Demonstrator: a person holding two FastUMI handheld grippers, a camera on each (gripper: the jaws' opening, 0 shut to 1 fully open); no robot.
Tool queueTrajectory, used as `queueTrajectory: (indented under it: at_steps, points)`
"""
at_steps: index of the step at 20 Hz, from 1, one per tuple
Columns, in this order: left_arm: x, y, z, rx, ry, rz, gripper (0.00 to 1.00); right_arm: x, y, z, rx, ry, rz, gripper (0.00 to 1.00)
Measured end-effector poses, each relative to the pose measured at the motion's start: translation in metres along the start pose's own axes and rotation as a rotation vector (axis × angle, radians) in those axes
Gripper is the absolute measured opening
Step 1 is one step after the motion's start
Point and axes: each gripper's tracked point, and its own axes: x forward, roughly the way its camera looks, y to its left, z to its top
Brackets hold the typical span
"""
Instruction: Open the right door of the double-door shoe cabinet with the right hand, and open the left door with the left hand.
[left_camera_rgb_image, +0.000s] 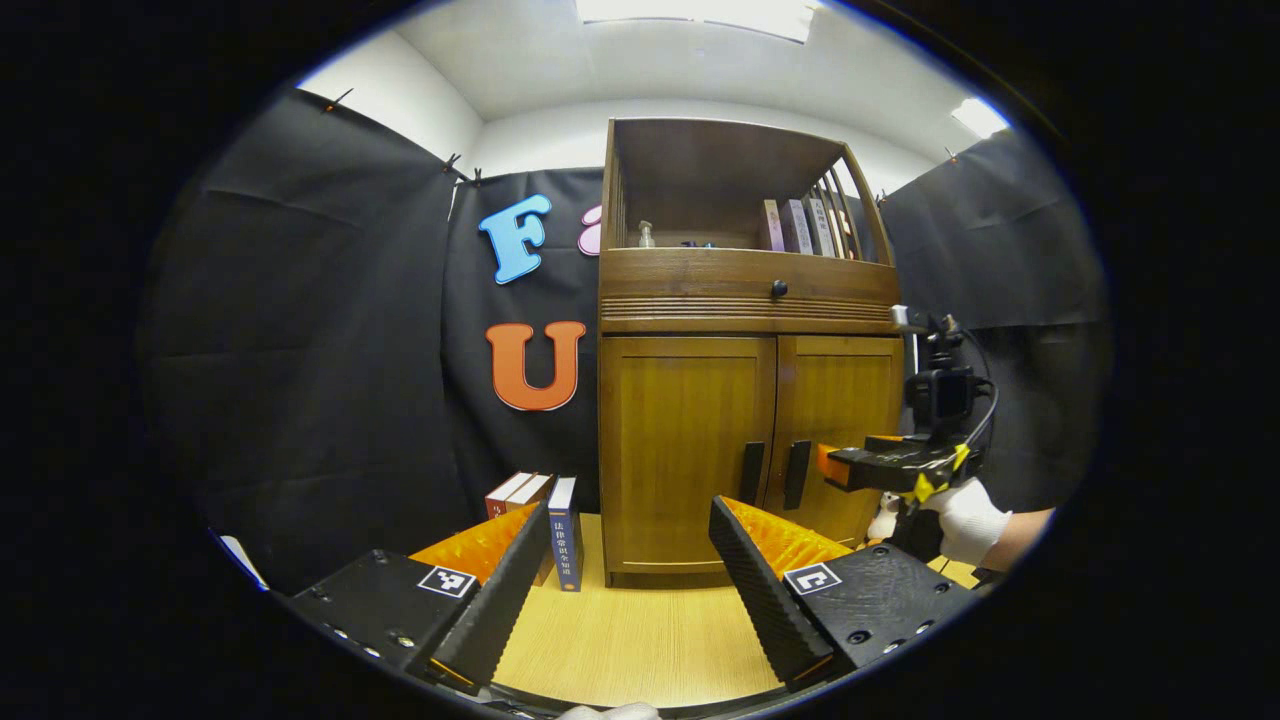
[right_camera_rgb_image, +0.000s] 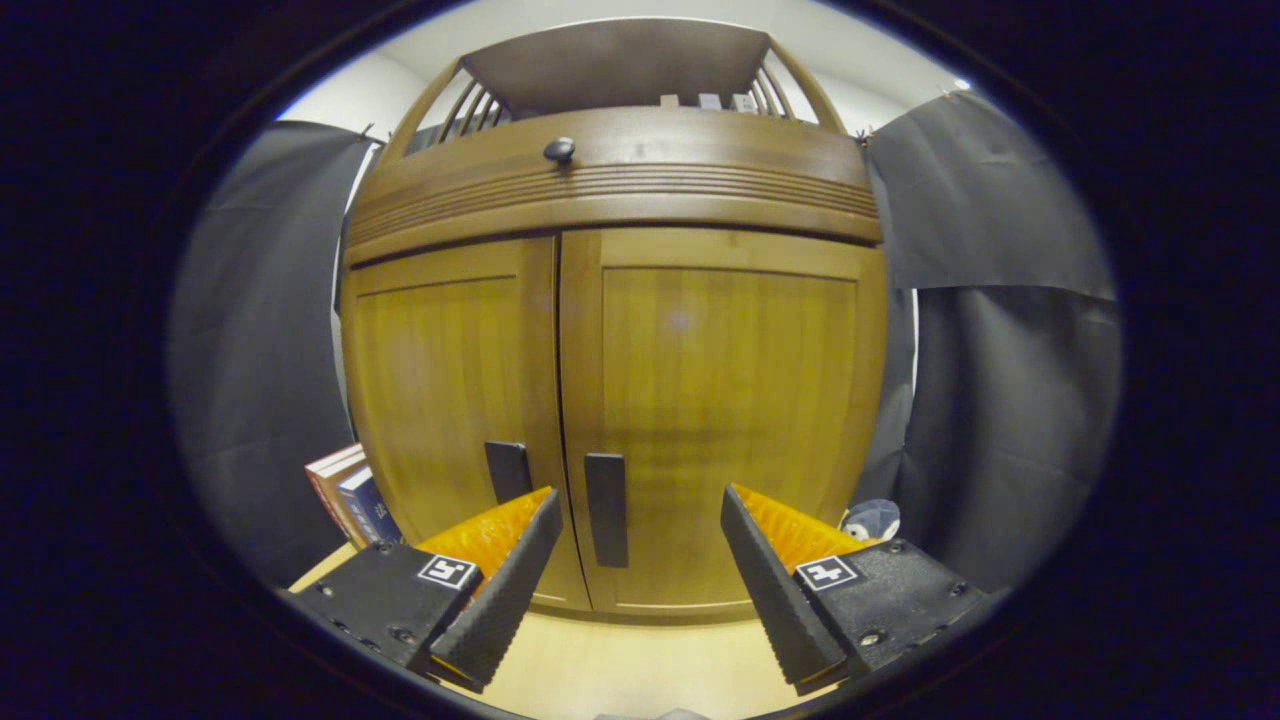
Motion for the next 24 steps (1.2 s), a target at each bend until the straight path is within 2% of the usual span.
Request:
queueTrajectory:
  at_steps: [4, 9, 15, 17, 18, 24]
  points:
    - [0.003, 0.008, -0.004, -0.007, 0.017, 0.016, 0.96, 0.033, 0.011, -0.004, -0.011, 0.02, -0.005, 0.99]
    - [0.004, 0.023, -0.01, -0.007, 0.041, 0.039, 0.96, 0.066, 0.02, -0.019, -0.017, 0.072, -0.006, 0.92]
    - [0.002, 0.032, -0.012, 0.004, 0.05, 0.054, 0.96, 0.092, 0.026, -0.039, -0.012, 0.121, 0.007, 0.67]
    - [0.001, 0.033, -0.013, 0.01, 0.053, 0.053, 0.97, 0.099, 0.024, -0.046, -0.011, 0.137, -0.003, 0.52]
    - [0.0, 0.034, -0.014, 0.01, 0.055, 0.057, 0.96, 0.099, 0.025, -0.045, -0.001, 0.132, -0.003, 0.41]
    - [-0.006, 0.039, -0.013, 0.001, 0.047, 0.065, 0.97, 0.095, 0.024, -0.046, -0.009, 0.154, 0.029, 0.33]
